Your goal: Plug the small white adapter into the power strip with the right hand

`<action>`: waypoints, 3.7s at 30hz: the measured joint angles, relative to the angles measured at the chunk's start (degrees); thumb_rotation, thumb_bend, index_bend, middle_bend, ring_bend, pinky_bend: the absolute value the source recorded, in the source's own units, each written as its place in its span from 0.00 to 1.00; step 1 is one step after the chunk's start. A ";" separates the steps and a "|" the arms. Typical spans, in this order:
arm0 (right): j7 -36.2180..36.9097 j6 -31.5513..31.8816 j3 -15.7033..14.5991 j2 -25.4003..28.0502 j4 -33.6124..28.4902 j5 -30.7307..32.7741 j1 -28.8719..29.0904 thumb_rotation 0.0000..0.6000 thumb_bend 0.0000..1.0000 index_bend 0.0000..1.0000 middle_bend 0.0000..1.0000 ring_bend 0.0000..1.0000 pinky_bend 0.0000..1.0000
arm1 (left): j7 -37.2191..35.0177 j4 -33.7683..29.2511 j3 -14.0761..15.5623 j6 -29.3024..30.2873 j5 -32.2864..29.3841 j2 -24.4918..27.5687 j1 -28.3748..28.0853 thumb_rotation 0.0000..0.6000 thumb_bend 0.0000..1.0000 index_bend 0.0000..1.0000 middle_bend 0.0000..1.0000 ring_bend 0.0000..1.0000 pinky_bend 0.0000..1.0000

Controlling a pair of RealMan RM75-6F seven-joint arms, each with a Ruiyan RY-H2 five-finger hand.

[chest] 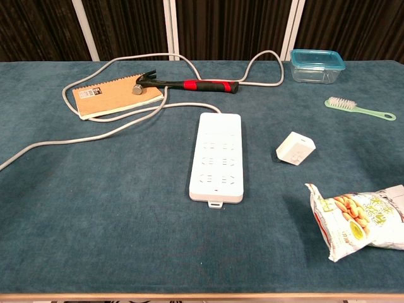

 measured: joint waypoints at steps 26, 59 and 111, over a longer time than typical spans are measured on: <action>1.93 -1.69 0.26 0.00 -0.21 2.34 0.19 1.00 0.24 0.07 0.02 0.05 0.19 | 1.19 -0.41 -0.01 0.57 0.29 -0.32 0.22 1.00 0.07 0.09 0.00 0.00 0.00; -0.52 -33.87 11.67 -3.24 -12.21 47.16 30.34 1.00 0.22 0.13 0.15 0.08 0.17 | 0.47 -1.07 -1.03 1.44 -1.29 -0.30 0.86 1.00 0.07 0.09 0.00 0.00 0.00; -3.17 -30.42 10.64 -27.09 11.64 50.58 36.89 1.00 0.42 0.45 0.40 0.23 0.17 | -0.17 -0.96 -1.41 0.05 -2.58 -0.17 0.41 1.00 0.07 0.09 0.00 0.00 0.00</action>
